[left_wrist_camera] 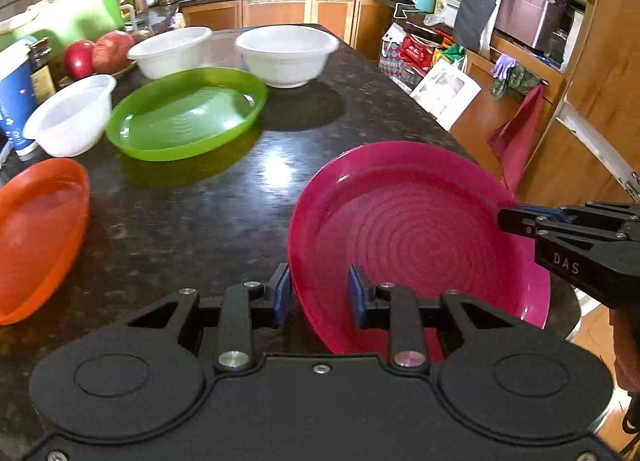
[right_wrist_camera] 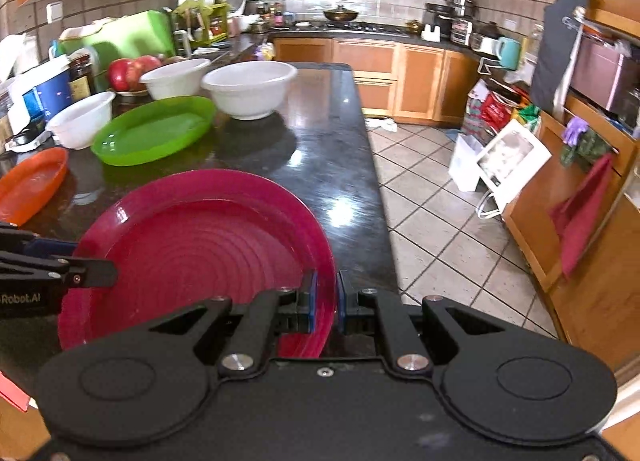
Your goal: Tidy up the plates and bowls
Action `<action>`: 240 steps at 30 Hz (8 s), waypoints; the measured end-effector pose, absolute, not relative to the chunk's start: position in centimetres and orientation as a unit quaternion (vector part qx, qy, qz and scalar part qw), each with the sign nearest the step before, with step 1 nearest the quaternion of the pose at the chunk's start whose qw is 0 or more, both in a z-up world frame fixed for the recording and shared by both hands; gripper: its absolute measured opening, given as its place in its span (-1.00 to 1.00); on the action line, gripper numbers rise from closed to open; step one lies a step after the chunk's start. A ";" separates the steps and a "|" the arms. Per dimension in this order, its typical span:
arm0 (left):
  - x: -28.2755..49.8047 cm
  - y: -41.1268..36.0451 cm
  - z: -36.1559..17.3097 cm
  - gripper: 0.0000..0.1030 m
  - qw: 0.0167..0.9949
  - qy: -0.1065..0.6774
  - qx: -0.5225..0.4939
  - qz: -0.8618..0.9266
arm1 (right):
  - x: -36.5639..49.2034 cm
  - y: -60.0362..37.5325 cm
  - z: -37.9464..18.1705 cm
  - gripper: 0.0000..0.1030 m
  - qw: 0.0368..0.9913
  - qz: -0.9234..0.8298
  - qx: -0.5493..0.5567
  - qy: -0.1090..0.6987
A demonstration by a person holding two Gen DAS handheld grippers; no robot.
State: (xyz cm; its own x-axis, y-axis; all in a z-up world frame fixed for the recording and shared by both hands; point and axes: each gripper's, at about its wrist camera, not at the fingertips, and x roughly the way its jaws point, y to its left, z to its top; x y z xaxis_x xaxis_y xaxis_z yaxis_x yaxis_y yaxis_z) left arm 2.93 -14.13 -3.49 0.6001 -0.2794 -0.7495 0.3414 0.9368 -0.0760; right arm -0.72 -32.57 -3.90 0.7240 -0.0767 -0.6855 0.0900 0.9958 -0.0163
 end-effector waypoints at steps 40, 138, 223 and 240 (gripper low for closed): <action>3.5 5.3 0.0 0.28 0.943 0.332 0.011 0.005 | 4.3 -14.7 0.1 -0.44 0.956 0.067 0.020 0.286; 0.4 -13.1 -0.7 -0.44 0.913 0.354 0.045 -0.197 | -5.9 -29.4 -1.1 -0.79 0.947 -0.138 0.031 0.287; 9.7 2.5 0.1 -0.10 0.930 0.346 0.019 -0.119 | 8.8 -14.5 1.3 -0.49 0.951 -0.069 0.039 0.298; 16.5 -1.6 -2.3 -0.10 0.913 0.401 0.016 -0.072 | 20.5 -21.3 -2.8 -0.48 0.912 -0.043 0.103 0.396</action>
